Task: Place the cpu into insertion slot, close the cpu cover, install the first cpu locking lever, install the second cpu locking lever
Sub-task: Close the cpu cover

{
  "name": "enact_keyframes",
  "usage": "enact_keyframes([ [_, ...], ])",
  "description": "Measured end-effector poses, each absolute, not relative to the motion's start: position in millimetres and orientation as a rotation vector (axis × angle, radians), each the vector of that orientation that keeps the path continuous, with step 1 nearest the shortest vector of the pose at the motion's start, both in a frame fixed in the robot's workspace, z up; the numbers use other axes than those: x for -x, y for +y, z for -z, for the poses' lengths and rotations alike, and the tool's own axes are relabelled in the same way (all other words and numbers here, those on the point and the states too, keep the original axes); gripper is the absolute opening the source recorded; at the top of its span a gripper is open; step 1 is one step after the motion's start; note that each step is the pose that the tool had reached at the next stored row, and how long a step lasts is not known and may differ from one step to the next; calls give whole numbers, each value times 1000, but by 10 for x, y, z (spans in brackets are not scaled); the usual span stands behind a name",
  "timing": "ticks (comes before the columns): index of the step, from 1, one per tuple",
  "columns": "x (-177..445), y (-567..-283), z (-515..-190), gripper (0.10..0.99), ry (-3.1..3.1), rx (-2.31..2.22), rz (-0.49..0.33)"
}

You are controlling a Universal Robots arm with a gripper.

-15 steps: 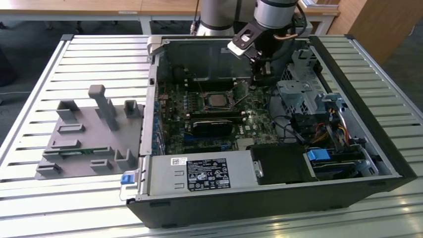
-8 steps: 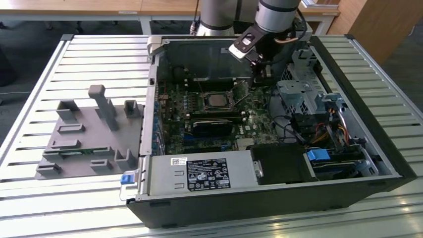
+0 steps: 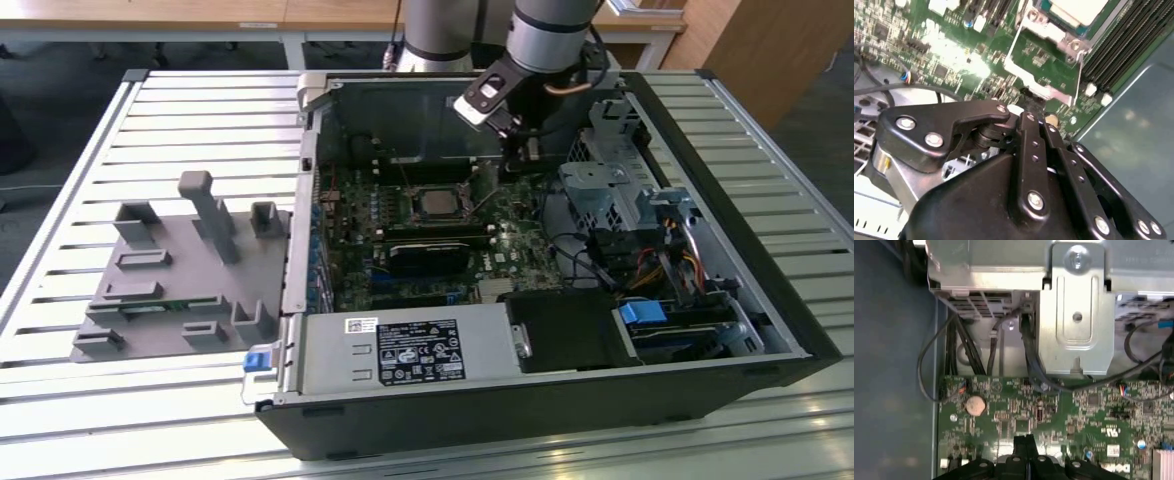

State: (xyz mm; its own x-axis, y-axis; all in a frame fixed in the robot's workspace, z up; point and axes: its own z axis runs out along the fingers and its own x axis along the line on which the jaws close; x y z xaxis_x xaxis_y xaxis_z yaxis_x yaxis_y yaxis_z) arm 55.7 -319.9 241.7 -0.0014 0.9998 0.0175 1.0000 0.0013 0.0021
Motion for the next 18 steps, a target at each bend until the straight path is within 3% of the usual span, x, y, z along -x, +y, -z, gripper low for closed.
enact_keyframes([
  [18,-55,-3190,-2352,106,-2215,2212,22],
])
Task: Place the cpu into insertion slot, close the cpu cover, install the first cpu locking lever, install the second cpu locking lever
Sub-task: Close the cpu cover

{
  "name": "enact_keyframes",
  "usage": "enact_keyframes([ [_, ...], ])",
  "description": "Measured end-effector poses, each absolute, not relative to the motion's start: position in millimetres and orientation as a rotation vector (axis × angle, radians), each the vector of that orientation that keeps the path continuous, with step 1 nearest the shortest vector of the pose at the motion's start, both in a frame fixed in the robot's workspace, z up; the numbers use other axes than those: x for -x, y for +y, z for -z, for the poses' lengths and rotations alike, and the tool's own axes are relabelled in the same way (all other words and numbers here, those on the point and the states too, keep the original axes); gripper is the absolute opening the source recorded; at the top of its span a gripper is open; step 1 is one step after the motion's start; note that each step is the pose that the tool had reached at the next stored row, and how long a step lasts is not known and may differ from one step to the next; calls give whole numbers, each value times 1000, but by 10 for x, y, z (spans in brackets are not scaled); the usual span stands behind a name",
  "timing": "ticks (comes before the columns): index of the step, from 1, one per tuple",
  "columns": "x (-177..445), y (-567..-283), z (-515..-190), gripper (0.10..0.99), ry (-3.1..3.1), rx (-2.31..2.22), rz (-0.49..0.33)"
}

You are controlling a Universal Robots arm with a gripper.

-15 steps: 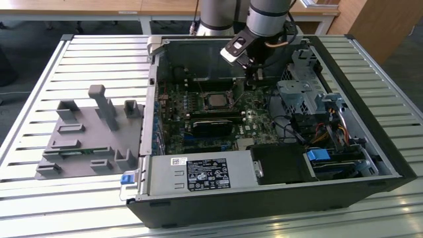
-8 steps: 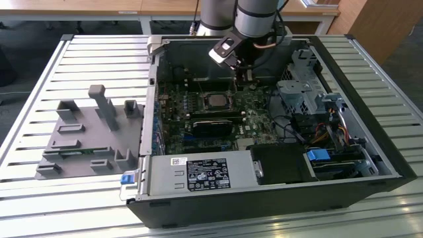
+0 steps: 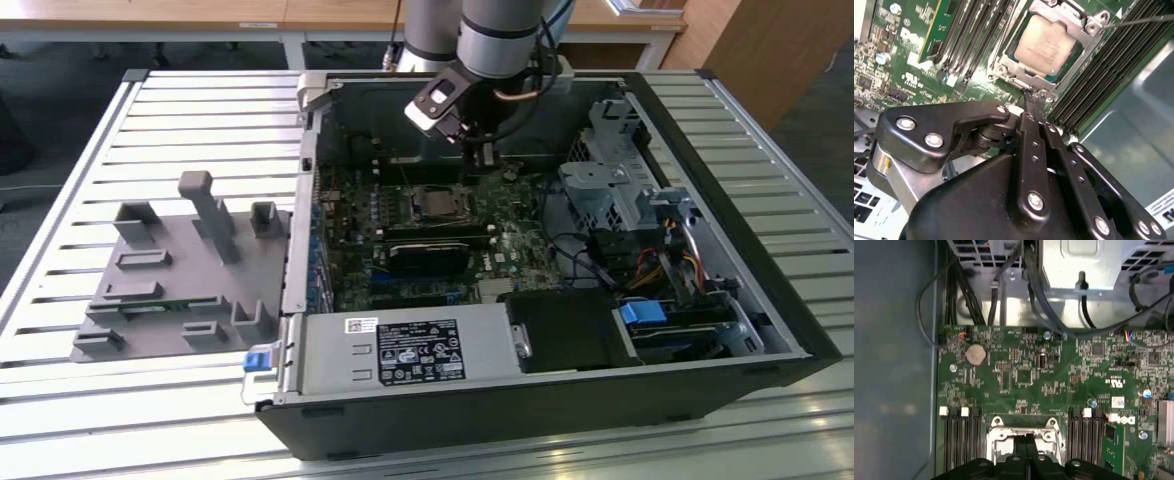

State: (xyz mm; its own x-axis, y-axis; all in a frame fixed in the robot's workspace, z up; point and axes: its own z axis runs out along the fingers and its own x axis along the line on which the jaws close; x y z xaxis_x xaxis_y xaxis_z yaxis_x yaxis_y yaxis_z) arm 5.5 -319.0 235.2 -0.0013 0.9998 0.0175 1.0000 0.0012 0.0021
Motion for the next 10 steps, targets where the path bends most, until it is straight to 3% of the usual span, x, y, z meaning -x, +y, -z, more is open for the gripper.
enact_keyframes([
  [10,111,-3188,-2286,106,-2215,2212,22],
])
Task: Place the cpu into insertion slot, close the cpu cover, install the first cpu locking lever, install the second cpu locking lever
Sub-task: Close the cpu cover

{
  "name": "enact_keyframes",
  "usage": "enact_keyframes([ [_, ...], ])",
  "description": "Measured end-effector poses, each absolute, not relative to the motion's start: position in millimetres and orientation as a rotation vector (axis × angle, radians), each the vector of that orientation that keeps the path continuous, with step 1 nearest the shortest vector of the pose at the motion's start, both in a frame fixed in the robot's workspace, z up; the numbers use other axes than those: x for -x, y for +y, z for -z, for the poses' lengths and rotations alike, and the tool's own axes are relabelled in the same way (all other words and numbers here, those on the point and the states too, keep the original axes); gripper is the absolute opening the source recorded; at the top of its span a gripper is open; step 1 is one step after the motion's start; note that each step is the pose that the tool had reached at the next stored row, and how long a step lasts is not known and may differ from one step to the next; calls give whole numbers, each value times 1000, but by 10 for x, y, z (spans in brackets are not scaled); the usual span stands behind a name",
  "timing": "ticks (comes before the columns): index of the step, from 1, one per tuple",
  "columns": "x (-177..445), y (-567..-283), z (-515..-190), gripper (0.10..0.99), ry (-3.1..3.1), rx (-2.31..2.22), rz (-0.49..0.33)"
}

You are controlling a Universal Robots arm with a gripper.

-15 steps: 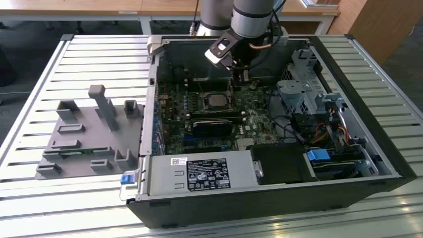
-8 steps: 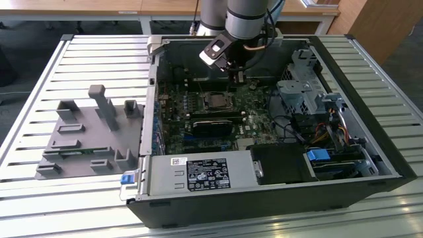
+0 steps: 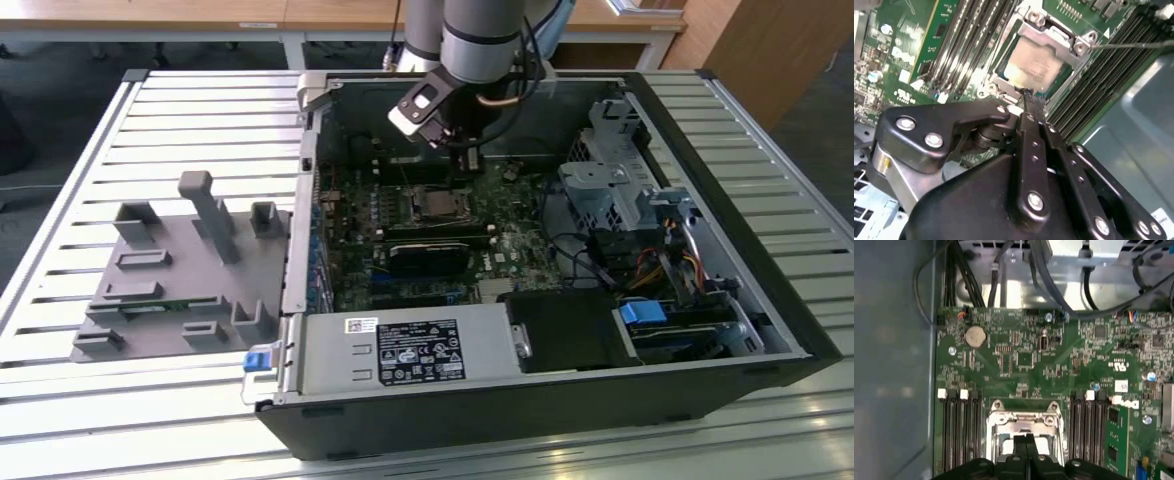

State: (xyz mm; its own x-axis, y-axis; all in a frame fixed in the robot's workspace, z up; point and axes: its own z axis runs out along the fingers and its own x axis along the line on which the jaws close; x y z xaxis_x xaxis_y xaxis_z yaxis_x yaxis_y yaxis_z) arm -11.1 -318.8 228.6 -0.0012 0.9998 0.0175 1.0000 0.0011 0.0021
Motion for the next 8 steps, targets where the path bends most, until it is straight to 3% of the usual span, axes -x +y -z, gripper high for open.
enact_keyframes([
  [8,189,-3198,-2207,106,-2215,2212,22],
])
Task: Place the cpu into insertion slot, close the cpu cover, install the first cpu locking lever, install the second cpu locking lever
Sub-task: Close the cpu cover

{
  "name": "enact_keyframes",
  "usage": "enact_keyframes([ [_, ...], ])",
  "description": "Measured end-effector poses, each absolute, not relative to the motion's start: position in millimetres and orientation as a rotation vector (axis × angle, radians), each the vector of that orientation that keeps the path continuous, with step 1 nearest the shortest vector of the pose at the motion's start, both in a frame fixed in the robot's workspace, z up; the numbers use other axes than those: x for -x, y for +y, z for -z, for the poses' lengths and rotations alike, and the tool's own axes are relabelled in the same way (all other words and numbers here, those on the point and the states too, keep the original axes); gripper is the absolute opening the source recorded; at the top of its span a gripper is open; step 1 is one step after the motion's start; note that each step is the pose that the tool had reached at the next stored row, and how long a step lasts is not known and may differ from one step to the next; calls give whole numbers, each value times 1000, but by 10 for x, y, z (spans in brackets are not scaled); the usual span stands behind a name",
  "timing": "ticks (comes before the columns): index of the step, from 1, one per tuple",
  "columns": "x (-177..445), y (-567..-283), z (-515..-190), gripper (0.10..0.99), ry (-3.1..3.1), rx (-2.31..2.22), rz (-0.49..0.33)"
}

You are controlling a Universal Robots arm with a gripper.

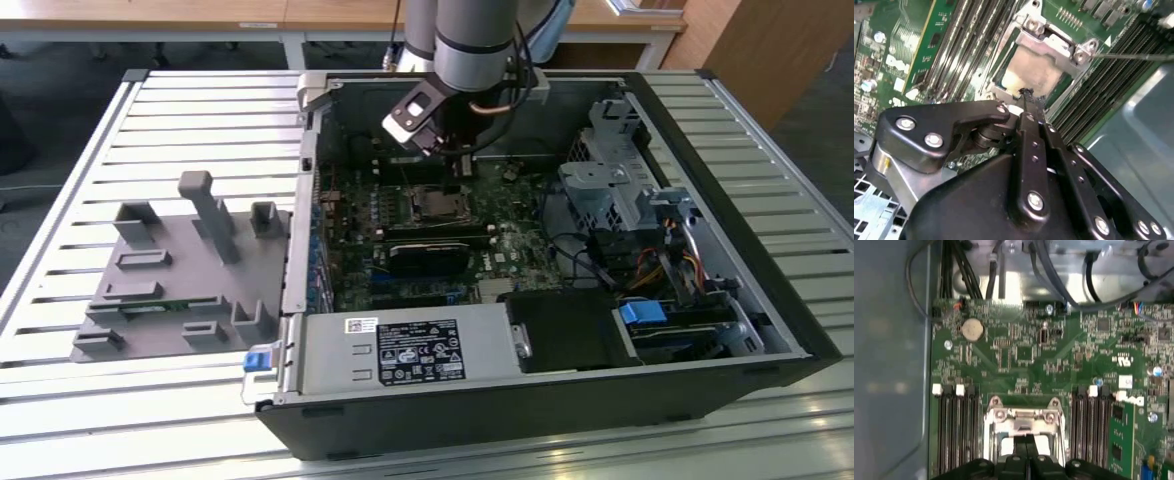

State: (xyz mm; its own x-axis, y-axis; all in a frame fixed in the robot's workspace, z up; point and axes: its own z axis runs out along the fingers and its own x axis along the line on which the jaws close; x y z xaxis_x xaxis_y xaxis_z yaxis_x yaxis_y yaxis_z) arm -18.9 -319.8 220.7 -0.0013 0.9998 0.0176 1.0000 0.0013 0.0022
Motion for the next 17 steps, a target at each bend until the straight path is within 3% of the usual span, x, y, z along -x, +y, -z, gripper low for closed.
enact_keyframes([
  [17,488,-3198,-2078,106,-2215,2212,22],
])
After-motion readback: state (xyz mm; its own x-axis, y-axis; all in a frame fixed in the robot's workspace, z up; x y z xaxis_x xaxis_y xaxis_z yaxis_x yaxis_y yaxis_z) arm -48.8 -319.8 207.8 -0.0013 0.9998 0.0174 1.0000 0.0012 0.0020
